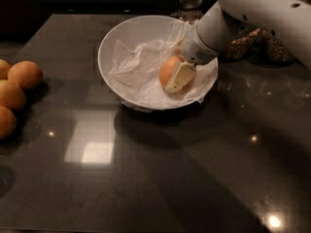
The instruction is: Pick orange from white bowl
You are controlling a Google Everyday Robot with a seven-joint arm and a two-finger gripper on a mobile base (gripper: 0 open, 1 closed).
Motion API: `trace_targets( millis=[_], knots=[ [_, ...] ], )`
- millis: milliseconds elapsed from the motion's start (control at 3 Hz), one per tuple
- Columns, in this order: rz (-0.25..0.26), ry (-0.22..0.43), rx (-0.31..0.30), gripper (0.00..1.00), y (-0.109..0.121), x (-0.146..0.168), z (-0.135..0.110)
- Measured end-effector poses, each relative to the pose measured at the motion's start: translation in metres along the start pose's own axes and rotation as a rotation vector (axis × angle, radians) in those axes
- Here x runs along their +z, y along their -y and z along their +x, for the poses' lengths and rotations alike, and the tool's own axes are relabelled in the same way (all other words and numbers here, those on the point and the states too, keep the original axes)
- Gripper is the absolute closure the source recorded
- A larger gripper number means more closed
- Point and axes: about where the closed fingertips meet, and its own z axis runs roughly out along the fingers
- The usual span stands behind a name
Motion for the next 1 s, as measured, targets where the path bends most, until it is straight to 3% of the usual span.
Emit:
trace_targets(
  millis=[667,1000],
  knots=[
    [-0.026,-0.003,0.01,0.36,-0.004,0.0125,0.0034],
    [-0.034,-0.005,0.012,0.55,-0.005,0.016,0.0037]
  ],
)
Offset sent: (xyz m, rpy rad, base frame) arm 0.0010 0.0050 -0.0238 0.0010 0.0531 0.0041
